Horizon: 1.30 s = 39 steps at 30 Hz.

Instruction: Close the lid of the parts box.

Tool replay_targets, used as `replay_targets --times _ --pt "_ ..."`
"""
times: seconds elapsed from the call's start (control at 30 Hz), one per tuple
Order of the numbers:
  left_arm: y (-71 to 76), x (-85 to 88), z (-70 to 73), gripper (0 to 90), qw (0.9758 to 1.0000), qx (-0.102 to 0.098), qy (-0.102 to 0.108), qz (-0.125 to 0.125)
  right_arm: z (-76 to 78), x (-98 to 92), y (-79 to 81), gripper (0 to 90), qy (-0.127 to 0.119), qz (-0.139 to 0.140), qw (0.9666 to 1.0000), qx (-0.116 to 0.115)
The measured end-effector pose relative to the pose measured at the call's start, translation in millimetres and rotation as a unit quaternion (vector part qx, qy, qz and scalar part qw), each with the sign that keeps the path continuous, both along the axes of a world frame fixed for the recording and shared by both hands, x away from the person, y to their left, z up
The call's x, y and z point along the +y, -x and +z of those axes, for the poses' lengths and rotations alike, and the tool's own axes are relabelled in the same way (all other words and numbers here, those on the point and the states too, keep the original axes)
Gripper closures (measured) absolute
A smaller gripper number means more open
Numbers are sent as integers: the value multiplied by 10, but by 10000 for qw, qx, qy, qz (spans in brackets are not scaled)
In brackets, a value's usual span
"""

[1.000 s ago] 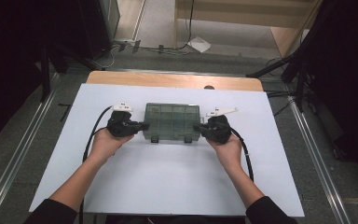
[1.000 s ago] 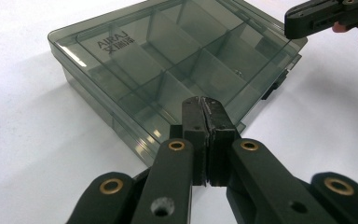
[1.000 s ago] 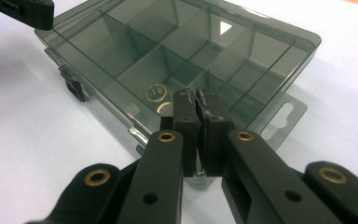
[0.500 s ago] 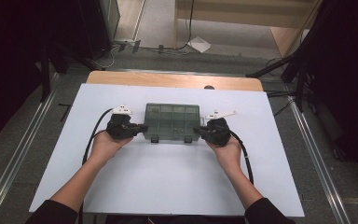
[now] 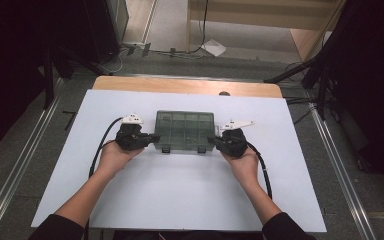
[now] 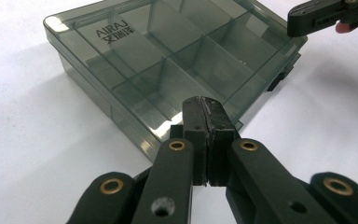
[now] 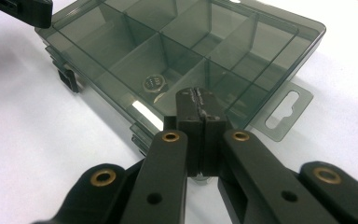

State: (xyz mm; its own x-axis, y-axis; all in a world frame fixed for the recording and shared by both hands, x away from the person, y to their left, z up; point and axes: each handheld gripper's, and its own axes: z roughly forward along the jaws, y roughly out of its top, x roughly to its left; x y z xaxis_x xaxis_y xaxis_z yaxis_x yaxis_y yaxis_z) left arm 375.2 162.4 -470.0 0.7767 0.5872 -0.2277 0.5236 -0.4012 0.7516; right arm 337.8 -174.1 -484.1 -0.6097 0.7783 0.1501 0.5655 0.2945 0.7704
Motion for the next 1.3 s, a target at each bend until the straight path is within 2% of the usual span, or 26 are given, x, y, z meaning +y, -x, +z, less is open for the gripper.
replay_targets --times 0.1,0.3,0.47,0.53,0.6,0.7,0.77,0.8,0.83,0.9,1.0,1.1,1.2,1.23,1.3 --pt "7 -7 1 898 10000 -51 -35 6 2 4 3 900 42 28 10000 -31" --pt "0 -2 -9 900 10000 -13 20 9 -11 -19 -15 900 -68 44 10000 9" --pt "10 -2 -11 900 10000 0 36 52 -6 -19 -12 895 -61 51 10000 8" --pt "22 -5 -3 898 9999 88 66 32 5 -37 -23 828 -139 84 9998 94" --pt "32 -4 7 894 10000 70 19 34 21 -54 -27 802 -249 143 9993 235" --pt "39 -5 20 887 10000 59 41 42 46 -53 -10 759 -174 168 9996 164" --pt "36 8 39 786 9998 49 195 -4 64 -65 -6 709 -262 174 9994 160" --pt "43 13 55 784 9997 40 237 -2 69 -77 -9 680 -273 185 9994 117" --pt "46 19 68 751 9996 -26 272 -16 78 -84 -5 661 -345 189 9991 171" --pt "57 30 93 636 9993 -170 328 2 92 -112 -4 584 -414 239 9987 172" --pt "64 50 117 480 9986 -245 464 -67 118 -145 12 459 -538 302 9980 142" --pt "68 63 119 382 9991 -219 343 -103 148 -168 22 382 -584 349 9976 163" --pt "74 50 114 294 9996 -224 153 20 183 -184 42 329 -633 393 9971 183" --pt "80 50 119 268 9997 -253 30 12 187 -187 43 300 -670 418 9967 200" --pt "97 44 116 268 9995 -309 -7 -53 189 -191 48 287 -680 456 9963 255"
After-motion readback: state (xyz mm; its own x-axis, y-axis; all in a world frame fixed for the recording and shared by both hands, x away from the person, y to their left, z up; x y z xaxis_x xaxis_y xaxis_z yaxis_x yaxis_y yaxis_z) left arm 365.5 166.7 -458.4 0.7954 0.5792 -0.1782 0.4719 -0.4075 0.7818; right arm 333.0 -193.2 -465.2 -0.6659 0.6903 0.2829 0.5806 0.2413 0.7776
